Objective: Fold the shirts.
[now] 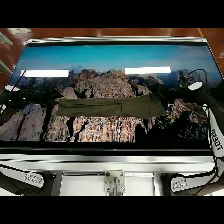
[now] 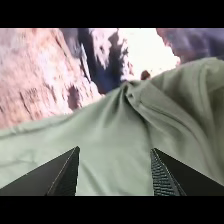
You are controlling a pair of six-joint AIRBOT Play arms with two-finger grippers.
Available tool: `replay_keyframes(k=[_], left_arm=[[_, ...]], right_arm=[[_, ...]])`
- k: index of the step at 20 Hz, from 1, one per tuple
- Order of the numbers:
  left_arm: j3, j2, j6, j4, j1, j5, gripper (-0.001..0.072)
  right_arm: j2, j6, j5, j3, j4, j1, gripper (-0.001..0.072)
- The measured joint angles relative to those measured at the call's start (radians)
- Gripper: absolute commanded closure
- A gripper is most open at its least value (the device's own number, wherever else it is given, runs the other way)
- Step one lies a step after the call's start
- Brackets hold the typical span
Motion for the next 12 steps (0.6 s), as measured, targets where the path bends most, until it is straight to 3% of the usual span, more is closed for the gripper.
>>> replay_keyframes(k=[1, 2, 7, 12], left_arm=[[0.016, 0.0, -0.003, 0.001, 0.011, -0.023, 0.0117], [0.035, 0.0, -0.003, 0.001, 0.021, -0.05, 0.0117], [0.119, 0.023, -0.003, 0.002, 0.043, -0.217, 0.0118], [0.141, 0.107, 0.02, 0.001, 0.021, -0.294, 0.0119]], right_arm=[[0.015, -0.013, 0.015, 0.0, -0.042, -0.017, 0.006], [0.029, -0.015, 0.047, 0.0, -0.09, -0.036, 0.0043], [0.03, 0.016, 0.188, 0.0, -0.224, -0.126, 0.0043], [-0.065, 0.003, 0.229, 0.0, -0.126, -0.137, 0.0043]])
